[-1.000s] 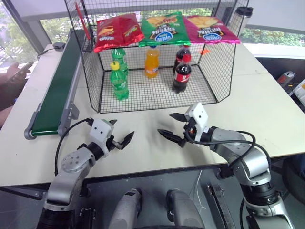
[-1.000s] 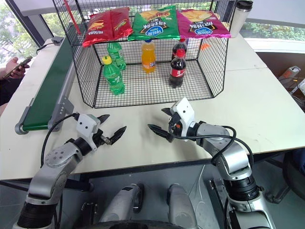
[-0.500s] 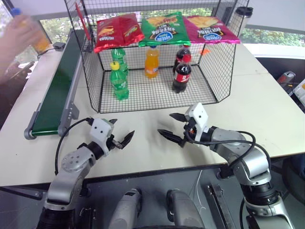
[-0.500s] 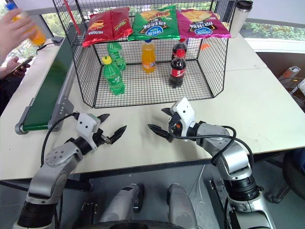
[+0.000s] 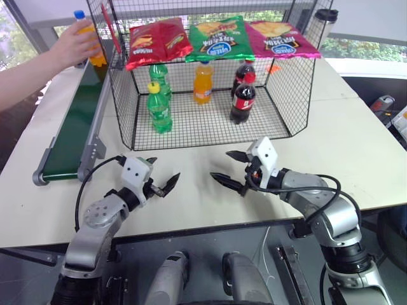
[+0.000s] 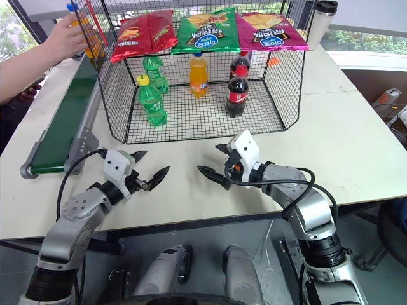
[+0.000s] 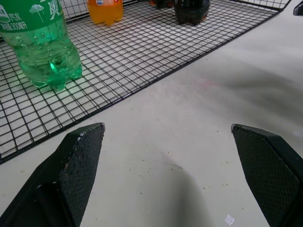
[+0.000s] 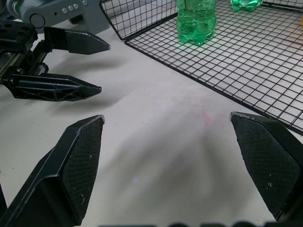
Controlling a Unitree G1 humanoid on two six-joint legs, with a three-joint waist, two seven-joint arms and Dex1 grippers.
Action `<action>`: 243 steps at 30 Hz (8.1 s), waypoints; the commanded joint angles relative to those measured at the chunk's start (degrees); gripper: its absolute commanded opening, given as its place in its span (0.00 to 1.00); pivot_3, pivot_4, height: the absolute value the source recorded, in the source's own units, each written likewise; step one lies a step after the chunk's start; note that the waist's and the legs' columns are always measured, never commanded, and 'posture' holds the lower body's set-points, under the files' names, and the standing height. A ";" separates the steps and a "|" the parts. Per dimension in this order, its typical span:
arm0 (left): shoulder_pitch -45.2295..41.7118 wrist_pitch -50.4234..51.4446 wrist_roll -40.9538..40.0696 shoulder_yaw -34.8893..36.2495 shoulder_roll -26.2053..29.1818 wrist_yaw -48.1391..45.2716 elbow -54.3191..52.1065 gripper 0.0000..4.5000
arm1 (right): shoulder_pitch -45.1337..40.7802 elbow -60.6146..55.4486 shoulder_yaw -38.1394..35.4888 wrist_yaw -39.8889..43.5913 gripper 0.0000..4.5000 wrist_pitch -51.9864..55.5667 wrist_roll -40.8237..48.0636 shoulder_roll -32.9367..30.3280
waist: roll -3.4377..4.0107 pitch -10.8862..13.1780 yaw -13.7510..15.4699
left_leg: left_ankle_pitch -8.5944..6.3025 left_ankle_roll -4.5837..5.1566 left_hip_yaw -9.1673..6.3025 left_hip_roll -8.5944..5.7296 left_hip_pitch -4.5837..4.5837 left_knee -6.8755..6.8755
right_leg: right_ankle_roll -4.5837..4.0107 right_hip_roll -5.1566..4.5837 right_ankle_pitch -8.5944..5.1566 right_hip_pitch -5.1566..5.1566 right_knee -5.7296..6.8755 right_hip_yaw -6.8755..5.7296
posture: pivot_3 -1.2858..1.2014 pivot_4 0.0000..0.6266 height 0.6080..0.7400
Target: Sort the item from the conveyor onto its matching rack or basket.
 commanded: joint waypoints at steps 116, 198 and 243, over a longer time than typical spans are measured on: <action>-25.49 4.38 -14.73 -10.83 8.35 -27.59 10.07 0.66 | -14.87 -0.46 0.13 3.14 1.00 2.75 8.96 -1.29 | -0.12 0.01 -0.06 | 0.00 0.04 0.03 0.01 -0.10 -0.04 | -0.02 -0.01 0.05 -0.12 -0.07 0.00 | 0.52 0.24 0.99; -12.69 6.55 -7.62 2.03 -2.48 1.58 0.18 1.00 | -44.42 68.76 -2.95 -19.99 0.84 -39.50 -17.00 20.23 | -0.07 0.02 -0.64 | 0.04 0.00 0.14 -0.02 -0.03 -0.04 | 0.39 0.27 0.40 -0.18 0.06 0.08 | 0.52 0.24 0.99; 0.83 8.61 -8.31 1.73 1.93 0.43 -7.28 1.00 | -2.62 0.23 -0.57 -6.60 0.97 -0.26 -2.12 3.97 | -0.03 -0.02 -0.10 | -0.05 -0.10 0.13 0.03 0.05 0.03 | 0.05 0.06 0.27 0.00 -0.07 0.17 | 0.52 0.24 0.99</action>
